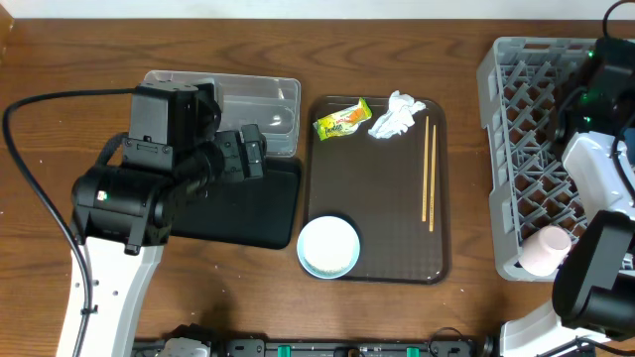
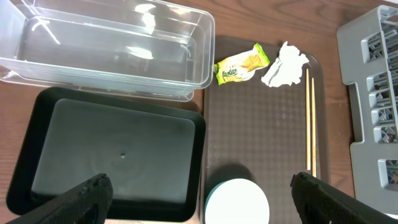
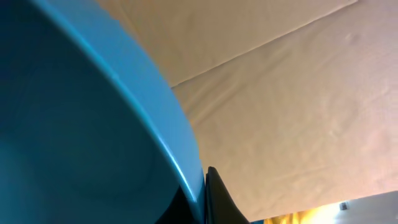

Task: Sort waste into correct bins and load items into the dishwasher rack
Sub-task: 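Place the blue plate upright in the dish rack with the right gripper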

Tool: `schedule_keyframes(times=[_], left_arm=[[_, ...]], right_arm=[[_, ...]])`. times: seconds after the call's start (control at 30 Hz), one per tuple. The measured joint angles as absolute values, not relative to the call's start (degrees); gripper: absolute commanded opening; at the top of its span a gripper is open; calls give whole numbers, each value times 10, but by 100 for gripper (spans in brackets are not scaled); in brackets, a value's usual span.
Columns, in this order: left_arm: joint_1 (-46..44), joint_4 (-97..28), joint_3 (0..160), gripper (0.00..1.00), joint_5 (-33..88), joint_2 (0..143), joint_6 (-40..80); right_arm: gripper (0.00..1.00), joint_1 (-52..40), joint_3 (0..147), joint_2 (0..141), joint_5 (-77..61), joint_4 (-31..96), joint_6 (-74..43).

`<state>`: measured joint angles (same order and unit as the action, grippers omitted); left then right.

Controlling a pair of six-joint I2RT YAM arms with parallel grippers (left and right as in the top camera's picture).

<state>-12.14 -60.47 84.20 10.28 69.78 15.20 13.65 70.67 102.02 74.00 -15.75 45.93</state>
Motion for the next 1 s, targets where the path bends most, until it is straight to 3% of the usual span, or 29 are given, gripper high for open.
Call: schedule_keyframes(times=[0.4,0.5,0.77,1.0], left_arm=[[-121,-604,842,95,103,698,152],[-121,-605,842,94,103,698,152],[-121,-604,842,94,103,698,152],[-121,-605,842,94,103,698,152]], right_arm=[[5,144,707,1018,746,-84,467],[1,144,701,1017,746,-83,464],[1,145,681,1018,741,-239,576],[1,147,679,1018,740,-166,603]])
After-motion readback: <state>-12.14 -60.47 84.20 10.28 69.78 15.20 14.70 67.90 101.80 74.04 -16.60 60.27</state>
